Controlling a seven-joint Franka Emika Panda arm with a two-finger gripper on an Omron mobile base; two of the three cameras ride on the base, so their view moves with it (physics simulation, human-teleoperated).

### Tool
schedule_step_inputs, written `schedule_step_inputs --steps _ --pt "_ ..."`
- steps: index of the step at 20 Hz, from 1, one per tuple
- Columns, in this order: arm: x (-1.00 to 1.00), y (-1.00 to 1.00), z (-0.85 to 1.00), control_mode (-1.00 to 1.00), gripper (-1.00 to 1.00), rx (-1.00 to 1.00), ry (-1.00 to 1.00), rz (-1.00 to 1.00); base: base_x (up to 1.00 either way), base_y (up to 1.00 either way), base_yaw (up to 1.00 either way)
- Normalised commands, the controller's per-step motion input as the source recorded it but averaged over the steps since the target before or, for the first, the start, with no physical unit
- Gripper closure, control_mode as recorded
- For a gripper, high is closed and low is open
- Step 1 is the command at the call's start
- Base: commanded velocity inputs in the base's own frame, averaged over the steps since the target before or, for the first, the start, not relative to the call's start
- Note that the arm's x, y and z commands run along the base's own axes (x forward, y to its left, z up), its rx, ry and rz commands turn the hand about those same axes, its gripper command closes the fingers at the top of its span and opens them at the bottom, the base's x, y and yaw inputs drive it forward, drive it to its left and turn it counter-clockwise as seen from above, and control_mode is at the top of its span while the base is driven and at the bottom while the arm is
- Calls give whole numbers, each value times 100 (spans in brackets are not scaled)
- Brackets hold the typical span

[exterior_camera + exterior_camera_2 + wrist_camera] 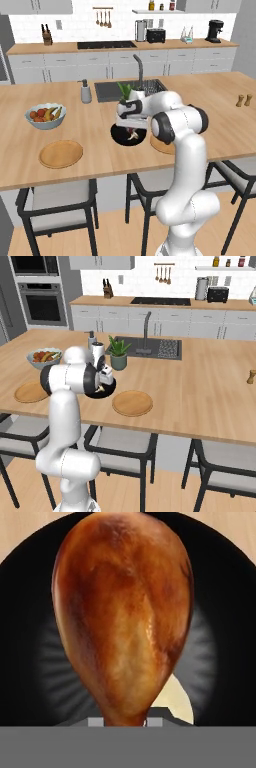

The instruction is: Pick the chicken drumstick and mushroom from their plates and place them in the bowl. Then put the bowl in the fridge.

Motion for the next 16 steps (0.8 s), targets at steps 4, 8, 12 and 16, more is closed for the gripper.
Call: schedule_step_inputs --steps 4,8,12,16 --pt "0 0 0 -100 -100 0 0 0 0 0 0" --pt "0 0 0 -100 -100 0 0 0 0 0 0" --pt "-21 -3 14 -100 -100 0 -3 -6 0 0 0" --pt "-43 0 28 -100 -100 0 -7 -9 0 0 0"
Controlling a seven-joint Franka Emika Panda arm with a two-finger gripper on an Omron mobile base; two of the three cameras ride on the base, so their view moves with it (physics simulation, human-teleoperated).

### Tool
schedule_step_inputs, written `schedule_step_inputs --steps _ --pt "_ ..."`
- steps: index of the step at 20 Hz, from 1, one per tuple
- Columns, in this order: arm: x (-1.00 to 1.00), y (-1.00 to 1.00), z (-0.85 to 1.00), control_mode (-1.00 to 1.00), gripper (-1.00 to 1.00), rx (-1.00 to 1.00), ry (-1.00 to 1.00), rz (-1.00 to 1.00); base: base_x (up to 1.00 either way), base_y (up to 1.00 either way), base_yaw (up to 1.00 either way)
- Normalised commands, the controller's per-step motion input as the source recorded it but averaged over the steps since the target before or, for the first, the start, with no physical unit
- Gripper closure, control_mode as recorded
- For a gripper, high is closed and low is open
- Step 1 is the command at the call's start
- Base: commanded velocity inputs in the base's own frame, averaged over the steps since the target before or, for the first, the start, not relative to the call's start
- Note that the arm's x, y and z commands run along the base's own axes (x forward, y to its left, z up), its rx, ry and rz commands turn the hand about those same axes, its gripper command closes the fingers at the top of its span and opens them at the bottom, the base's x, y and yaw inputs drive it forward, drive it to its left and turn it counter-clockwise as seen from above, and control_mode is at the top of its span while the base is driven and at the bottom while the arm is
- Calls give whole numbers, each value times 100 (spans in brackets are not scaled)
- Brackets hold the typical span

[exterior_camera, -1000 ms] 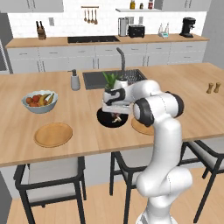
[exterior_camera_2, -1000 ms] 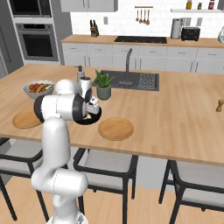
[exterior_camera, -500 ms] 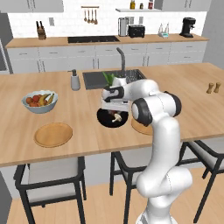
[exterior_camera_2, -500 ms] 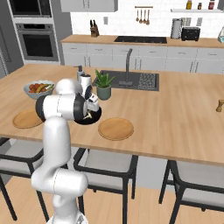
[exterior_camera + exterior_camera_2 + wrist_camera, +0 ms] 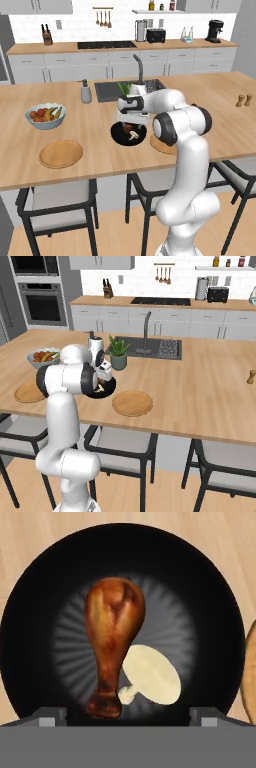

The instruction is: Pick the chicken drumstick and mushroom from their plates and place them in the bowl. Then put the bowl in the fridge.

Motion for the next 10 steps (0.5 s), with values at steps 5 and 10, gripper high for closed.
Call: schedule_step_inputs --steps 5,10 --pt "-50 20 10 -100 -100 0 -2 0 0 0 0" --pt "-44 60 0 -100 -100 -2 -2 6 0 0 0"
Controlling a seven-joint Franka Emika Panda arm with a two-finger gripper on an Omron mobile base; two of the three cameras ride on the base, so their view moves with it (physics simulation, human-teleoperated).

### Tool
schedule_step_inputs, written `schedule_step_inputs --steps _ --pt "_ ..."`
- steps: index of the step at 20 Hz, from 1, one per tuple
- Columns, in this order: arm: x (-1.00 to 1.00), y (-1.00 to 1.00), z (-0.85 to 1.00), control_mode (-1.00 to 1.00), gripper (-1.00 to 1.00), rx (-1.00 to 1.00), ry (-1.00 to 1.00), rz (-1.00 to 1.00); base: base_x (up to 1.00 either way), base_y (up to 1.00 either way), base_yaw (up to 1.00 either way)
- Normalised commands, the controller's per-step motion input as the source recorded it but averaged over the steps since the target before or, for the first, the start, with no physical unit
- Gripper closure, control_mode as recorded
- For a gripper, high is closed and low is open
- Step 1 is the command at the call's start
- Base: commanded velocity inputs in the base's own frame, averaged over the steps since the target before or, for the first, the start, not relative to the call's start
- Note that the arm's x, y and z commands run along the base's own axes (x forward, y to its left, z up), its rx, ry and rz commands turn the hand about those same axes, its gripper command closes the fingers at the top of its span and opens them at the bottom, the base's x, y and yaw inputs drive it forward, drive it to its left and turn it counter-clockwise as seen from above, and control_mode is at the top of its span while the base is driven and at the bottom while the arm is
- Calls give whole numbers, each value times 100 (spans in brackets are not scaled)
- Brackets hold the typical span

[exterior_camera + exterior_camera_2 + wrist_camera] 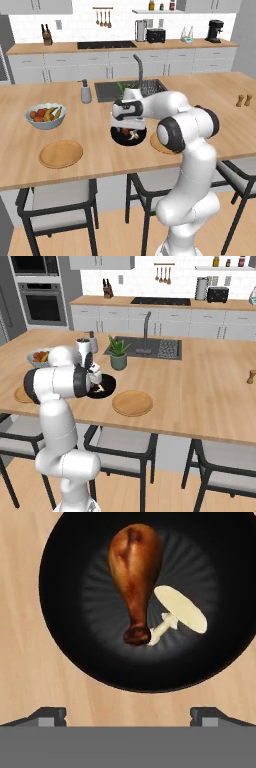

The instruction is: Pick the chicken drumstick and mushroom from their plates and place them in the bowl. Then put the bowl in the fridge.

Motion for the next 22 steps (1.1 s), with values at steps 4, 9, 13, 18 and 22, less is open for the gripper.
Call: schedule_step_inputs --steps 4,9,13,18,22 --pt "-1 41 0 -100 -100 -1 -3 7 0 0 0" --pt "27 0 0 -100 -100 0 -2 16 0 0 0" --pt "29 0 0 -100 -100 -3 3 28 0 0 0" --pt "6 0 -9 -100 -100 -13 5 25 0 0 0" --pt "2 0 -19 -100 -100 -17 8 21 0 0 0"
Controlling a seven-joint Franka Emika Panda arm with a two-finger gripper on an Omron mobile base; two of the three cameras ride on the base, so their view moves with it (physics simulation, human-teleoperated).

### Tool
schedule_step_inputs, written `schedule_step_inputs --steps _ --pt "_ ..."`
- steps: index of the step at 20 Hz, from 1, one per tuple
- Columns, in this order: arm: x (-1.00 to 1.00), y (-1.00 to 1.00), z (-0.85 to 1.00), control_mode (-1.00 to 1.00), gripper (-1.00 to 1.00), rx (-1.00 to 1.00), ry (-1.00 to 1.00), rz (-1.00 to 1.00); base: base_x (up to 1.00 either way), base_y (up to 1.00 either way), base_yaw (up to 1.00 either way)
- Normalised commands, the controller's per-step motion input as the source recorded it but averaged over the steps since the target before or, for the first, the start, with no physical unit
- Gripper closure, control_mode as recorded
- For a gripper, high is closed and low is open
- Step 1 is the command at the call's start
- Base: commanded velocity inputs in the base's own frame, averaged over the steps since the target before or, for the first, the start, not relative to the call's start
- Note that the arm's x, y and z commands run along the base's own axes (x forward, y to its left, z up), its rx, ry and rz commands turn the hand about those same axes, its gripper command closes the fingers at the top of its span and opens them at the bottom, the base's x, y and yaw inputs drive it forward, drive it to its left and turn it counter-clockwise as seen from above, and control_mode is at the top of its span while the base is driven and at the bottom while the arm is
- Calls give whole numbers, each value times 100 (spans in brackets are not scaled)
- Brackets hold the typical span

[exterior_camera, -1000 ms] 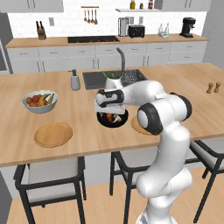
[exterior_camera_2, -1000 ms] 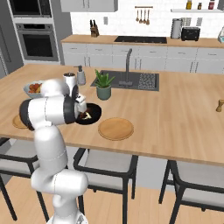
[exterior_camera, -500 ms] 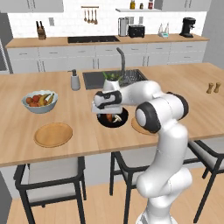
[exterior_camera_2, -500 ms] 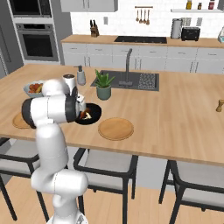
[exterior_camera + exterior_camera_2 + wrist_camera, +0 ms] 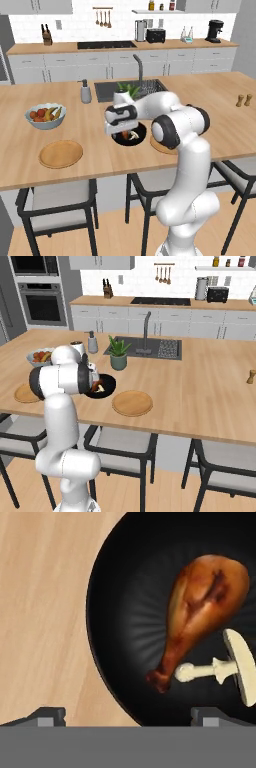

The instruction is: Pick the chicken drumstick and mushroom from their plates and place them in the bowl. Then put the bowl in the fridge.

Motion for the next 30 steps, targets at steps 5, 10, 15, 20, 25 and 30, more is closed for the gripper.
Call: schedule_step_inputs --steps 5,10,15,20,25,30 --pt "0 0 -25 -100 -100 -3 14 16 0 0 0" --pt "15 0 -31 -100 -100 0 8 12 0 0 0" --pt "18 0 -29 -100 -100 0 7 10 0 0 0" --pt "5 0 -31 -100 100 0 2 7 0 0 0" --pt "0 0 -2 -100 100 0 0 1 0 0 0" --pt "-7 0 0 -100 100 0 0 0 0 0 0"
